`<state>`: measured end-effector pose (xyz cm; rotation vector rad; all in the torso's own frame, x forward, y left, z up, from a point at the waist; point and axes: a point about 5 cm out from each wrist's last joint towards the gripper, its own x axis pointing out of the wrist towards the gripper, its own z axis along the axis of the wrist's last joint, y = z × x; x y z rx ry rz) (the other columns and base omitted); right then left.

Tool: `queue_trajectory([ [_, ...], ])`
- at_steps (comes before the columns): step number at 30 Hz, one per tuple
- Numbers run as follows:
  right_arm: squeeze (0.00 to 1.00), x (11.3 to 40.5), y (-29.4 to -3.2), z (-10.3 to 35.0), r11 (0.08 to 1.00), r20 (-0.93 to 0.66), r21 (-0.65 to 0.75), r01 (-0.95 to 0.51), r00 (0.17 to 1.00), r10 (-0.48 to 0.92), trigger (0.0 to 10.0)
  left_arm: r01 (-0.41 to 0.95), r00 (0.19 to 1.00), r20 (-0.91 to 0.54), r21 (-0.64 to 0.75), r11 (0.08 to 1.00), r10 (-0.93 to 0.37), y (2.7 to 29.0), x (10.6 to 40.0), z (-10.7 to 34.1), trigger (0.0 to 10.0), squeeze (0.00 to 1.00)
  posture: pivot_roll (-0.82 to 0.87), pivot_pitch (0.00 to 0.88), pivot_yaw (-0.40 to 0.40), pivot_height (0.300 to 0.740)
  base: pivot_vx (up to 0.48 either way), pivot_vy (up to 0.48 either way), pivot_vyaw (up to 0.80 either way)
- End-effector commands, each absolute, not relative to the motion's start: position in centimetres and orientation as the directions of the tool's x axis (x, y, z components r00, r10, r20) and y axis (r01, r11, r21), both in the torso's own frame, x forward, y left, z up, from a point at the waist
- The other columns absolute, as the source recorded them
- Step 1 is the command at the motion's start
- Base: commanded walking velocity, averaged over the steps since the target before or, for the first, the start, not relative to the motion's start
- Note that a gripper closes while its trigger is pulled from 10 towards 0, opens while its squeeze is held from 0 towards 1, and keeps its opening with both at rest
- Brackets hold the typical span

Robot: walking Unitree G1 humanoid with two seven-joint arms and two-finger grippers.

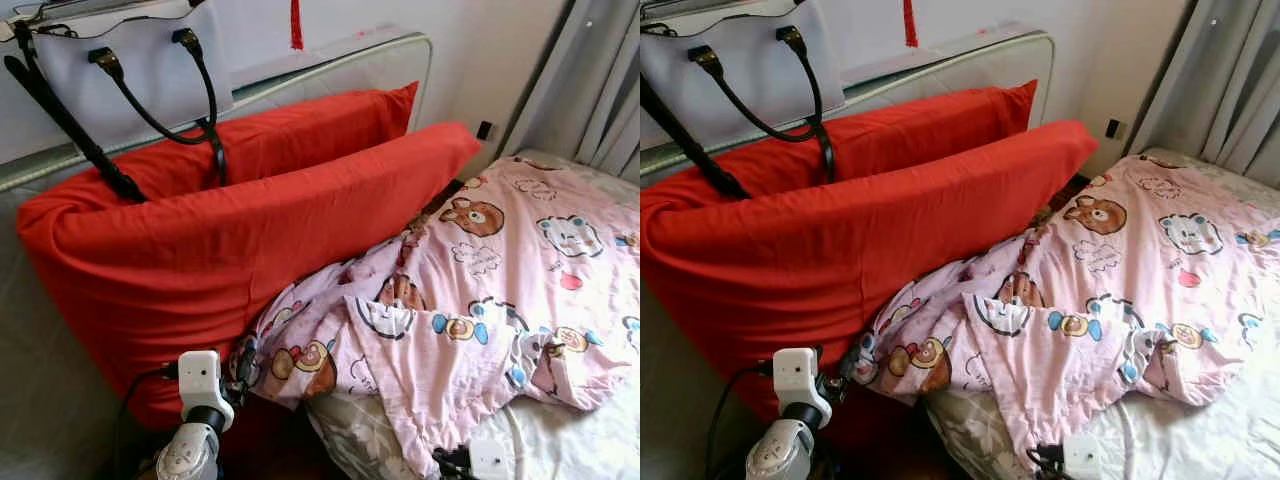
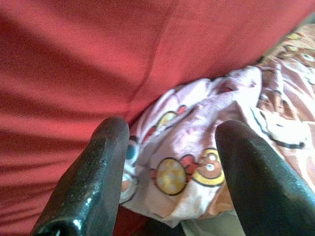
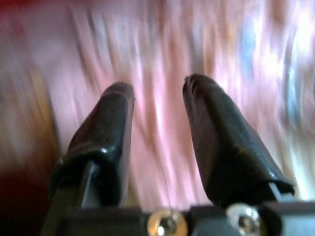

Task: Clean up the room

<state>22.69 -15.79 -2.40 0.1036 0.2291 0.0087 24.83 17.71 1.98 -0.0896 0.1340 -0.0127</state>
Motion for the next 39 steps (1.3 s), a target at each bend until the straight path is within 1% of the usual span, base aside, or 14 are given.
queue_trajectory([
  [1,0.0,25.9,-15.4,1.4,0.989,-0.036,0.149,0.017,0.999,-0.012,10.0,0.009,0.99,-0.139,-0.086,0.996,-0.021,17.6,24.8,2.0,10.0,0.0,-0.03,0.018,-0.037,0.736,0.0,0.0,0.0],
  [2,0.0,26.1,-15.4,1.7,0.983,-0.033,0.178,0.032,0.999,-0.026,10.0,0.008,0.99,-0.139,-0.086,0.996,-0.02,17.7,24.8,2.0,10.0,0.0,-0.03,0.018,-0.037,0.736,0.0,0.0,0.0],
  [4,0.0,27.1,-16.2,2.7,0.982,0.001,0.18,0.065,0.998,-0.067,10.0,0.008,0.99,-0.14,-0.083,0.997,-0.019,17.7,24.8,2.0,10.0,0.0,-0.03,0.016,-0.034,0.736,0.0,0.0,0.0],
  [6,0.0,27.6,-16.6,3.7,0.988,0.053,0.142,0.064,0.996,-0.072,10.0,0.008,0.99,-0.141,-0.081,0.997,-0.02,17.7,24.8,1.9,10.0,0.0,-0.03,0.013,-0.034,0.736,0.0,0.0,0.0],
  [7,0.0,28.0,-16.8,4.6,0.995,0.102,0.089,0.042,0.993,-0.051,10.0,0.008,0.99,-0.143,-0.079,0.997,-0.019,17.8,24.8,1.9,10.0,0.0,-0.04,0.008,-0.035,0.736,0.0,0.0,0.0],
  [9,0.0,28.1,-16.7,5.0,0.997,0.121,0.067,0.029,0.992,-0.037,10.0,0.008,0.989,-0.144,-0.079,0.997,-0.019,17.8,24.8,1.9,10.0,0.0,-0.04,0.006,-0.034,0.736,0.0,0.0,0.0],
  [13,0.0,27.3,-16.4,4.6,0.996,0.068,0.084,0.011,0.998,-0.016,10.0,0.006,0.989,-0.146,-0.079,0.997,-0.018,17.8,24.7,1.9,10.0,0.0,-0.04,0.0,-0.034,0.736,0.0,0.0,0.0],
  [16,0.0,25.3,-16.0,2.4,0.996,-0.024,0.082,0.028,0.999,-0.027,10.0,0.01,0.99,-0.142,-0.075,0.997,-0.021,17.7,24.5,2.0,10.0,0.0,-0.03,0.0,-0.031,0.736,0.0,0.0,0.0],
  [17,0.0,25.3,-16.0,2.4,0.996,-0.024,0.082,0.028,0.999,-0.027,10.0,0.01,0.99,-0.142,-0.075,0.997,-0.021,17.7,24.5,2.0,10.0,0.0,-0.03,0.0,-0.031,0.736,0.0,0.0,0.0],
  [20,0.0,24.1,-15.3,0.8,0.996,-0.101,0.08,0.029,0.995,-0.021,10.0,0.011,0.988,-0.15,-0.066,0.998,-0.021,18.1,24.5,1.8,10.0,0.0,-0.04,0.0,-0.024,0.736,0.0,0.0,0.0],
  [24,0.0,24.0,-15.1,0.7,0.997,-0.134,0.073,0.026,0.991,-0.016,10.0,0.015,0.989,-0.144,-0.063,0.998,-0.024,18.1,24.9,2.0,10.0,0.0,-0.03,0.0,-0.022,0.736,0.0,0.0,0.0],
  [30,0.0,24.4,-15.2,0.5,0.998,-0.17,0.054,0.03,0.985,-0.02,10.0,0.02,0.99,-0.141,-0.061,0.998,-0.028,18.0,25.1,2.2,10.0,0.0,-0.03,0.0,-0.022,0.712,0.0,0.0,0.0],
  [32,0.0,24.9,-15.6,0.6,0.998,-0.169,0.047,0.029,0.985,-0.021,10.0,0.027,0.988,-0.15,-0.056,0.998,-0.035,18.0,25.0,2.0,10.0,0.0,-0.03,0.0,-0.021,0.692,0.0,0.0,0.0],
  [39,0.0,24.9,-15.0,0.2,0.998,-0.192,0.054,0.02,0.981,-0.009,10.0,0.021,0.988,-0.155,-0.055,0.998,-0.03,18.2,24.9,1.9,10.0,0.0,-0.03,0.005,-0.021,0.687,0.0,0.0,0.0],
])
